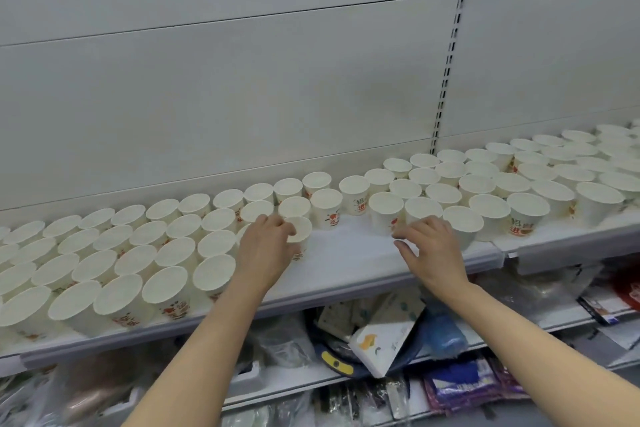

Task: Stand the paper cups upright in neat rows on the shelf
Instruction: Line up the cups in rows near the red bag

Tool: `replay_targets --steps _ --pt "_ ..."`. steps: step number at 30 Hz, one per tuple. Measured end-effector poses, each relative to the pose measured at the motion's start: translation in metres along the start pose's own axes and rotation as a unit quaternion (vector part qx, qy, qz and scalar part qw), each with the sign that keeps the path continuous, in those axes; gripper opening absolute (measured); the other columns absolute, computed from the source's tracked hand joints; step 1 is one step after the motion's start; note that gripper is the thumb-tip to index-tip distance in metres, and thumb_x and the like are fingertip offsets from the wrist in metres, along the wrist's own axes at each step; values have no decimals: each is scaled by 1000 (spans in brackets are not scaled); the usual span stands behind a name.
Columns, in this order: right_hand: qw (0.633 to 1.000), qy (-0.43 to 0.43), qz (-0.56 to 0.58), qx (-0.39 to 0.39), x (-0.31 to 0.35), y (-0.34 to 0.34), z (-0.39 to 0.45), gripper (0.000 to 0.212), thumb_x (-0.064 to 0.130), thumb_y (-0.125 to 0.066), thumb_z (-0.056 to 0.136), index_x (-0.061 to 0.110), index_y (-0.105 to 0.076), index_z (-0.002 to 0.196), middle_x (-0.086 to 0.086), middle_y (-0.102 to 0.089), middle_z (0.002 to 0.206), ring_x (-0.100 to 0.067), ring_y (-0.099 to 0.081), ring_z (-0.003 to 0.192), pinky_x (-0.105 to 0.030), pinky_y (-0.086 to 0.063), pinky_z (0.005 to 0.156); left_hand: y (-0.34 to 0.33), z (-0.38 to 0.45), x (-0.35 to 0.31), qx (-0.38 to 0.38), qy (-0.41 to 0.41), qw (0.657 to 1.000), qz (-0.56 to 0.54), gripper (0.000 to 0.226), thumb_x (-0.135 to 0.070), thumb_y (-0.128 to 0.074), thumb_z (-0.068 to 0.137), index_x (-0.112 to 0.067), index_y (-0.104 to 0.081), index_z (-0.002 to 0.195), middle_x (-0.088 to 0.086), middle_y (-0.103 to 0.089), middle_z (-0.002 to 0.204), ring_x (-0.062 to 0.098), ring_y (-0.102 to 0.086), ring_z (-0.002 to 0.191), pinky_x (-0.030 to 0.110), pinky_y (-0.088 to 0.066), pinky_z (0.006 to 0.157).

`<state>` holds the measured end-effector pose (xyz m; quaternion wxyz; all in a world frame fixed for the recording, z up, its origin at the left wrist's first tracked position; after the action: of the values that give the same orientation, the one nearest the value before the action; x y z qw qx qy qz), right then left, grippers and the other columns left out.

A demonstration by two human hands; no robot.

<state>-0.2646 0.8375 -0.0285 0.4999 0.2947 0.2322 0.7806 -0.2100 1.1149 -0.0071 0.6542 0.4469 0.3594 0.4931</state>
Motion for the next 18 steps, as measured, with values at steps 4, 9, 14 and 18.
replay_targets --steps 4,9,14,18 --pt "1000 19 -1 -1 -31 5 5 6 22 -66 78 19 -72 80 4 -69 80 -26 -54 79 -34 -34 68 11 17 -22 -97 11 994 -53 29 -48 -70 81 -23 -75 97 -4 -69 97 22 -60 93 32 -44 69" --pt "997 57 21 -36 -33 3 33 4 20 -68 76 17 -71 76 4 -67 75 -22 -49 79 -31 -32 69 -3 57 -64 -32 -5 999 -19 23 -34 -62 89 -24 -70 109 -3 -65 107 23 -52 102 33 -40 75" --pt "996 63 57 -32 -20 -21 70 3 20 -70 74 20 -71 77 5 -66 74 -22 -50 79 -32 -34 70 -26 87 -74 47 7 999 19 23 -28 -60 88 -18 -69 108 6 -64 105 27 -53 105 35 -40 77" --pt "996 17 82 25 -18 -48 101 10 18 -74 73 19 -72 82 5 -69 77 -25 -53 77 -33 -42 69 -28 89 -62 52 14 998 22 18 -18 -57 84 -21 -73 89 8 -63 91 26 -57 90 29 -29 61"
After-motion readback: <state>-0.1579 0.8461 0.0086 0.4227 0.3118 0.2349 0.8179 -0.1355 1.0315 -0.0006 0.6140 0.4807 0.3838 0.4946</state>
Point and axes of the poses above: each hand's wrist, its own z-axis towards the middle knuckle, its own y-axis out of the back of the hand, x = y × z, the point moved 6 cm from there along z, towards the middle knuckle
